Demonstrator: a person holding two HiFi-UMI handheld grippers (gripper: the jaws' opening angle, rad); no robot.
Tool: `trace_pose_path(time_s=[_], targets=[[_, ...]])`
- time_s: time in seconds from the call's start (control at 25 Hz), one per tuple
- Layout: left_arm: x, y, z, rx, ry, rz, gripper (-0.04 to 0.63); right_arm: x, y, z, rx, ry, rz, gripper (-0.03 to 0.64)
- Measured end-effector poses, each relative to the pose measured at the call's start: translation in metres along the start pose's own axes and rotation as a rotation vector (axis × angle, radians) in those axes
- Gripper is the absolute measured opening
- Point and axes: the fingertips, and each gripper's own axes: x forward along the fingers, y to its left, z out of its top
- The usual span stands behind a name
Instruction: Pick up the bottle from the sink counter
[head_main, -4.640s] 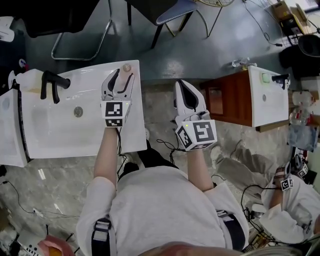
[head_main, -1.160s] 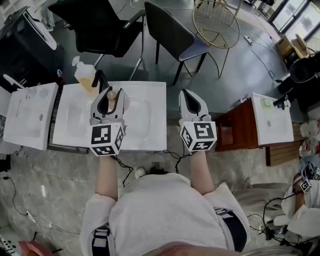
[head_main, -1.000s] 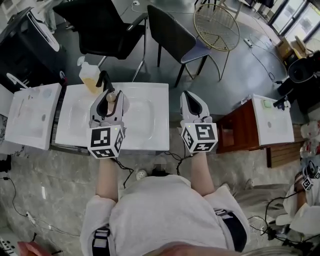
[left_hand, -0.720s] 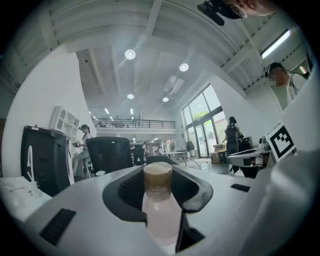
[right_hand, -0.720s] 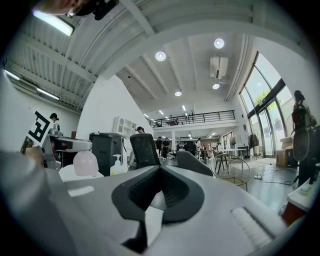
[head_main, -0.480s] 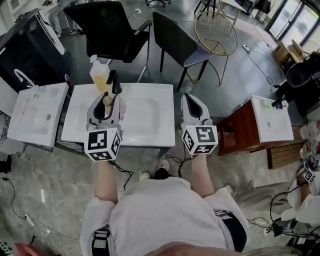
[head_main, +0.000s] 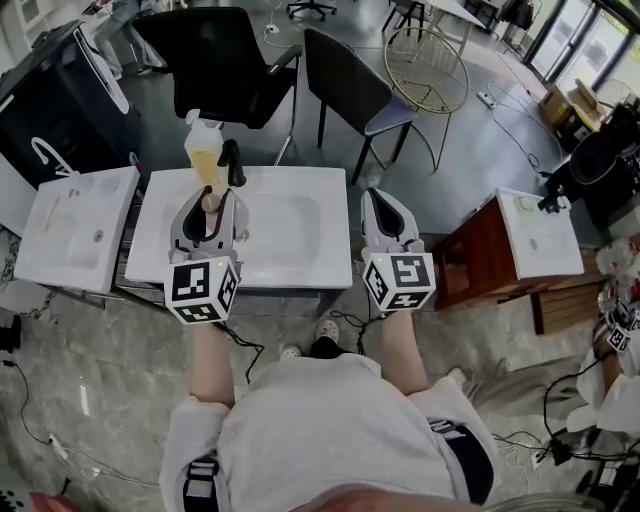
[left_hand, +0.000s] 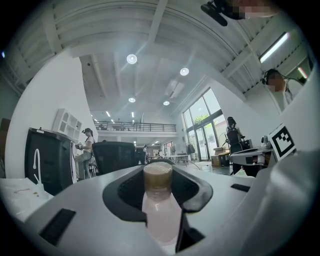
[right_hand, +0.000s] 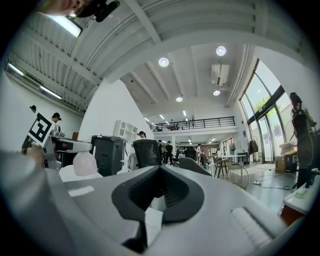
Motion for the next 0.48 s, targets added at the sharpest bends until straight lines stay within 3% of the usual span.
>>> trace_pose_path(time_s=[0.48], targets=[[-0.0023, -0.0065, 0.0002, -0.002, -0.007, -0.025, 0.137, -0.0079, 0.0006, -0.0006, -0.019, 0.002, -0.014, 0.011]])
